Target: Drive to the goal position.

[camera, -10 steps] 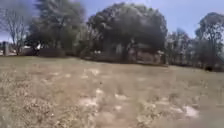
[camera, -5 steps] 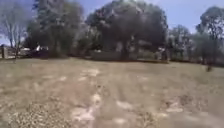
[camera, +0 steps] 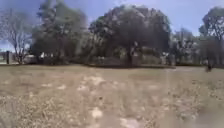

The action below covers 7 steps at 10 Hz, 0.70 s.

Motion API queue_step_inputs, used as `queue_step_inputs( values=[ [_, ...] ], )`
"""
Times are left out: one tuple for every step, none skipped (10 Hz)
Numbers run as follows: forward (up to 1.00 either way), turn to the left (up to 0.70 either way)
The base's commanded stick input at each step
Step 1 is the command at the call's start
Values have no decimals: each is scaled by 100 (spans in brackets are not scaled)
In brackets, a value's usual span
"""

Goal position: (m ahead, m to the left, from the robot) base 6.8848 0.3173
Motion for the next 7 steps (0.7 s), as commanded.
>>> queue_step_inputs(
  values=[
    [70,0],
    [70,0],
    [70,0],
    [70,0],
    [70,0],
    [70,0],
    [70,0]
  ],
)
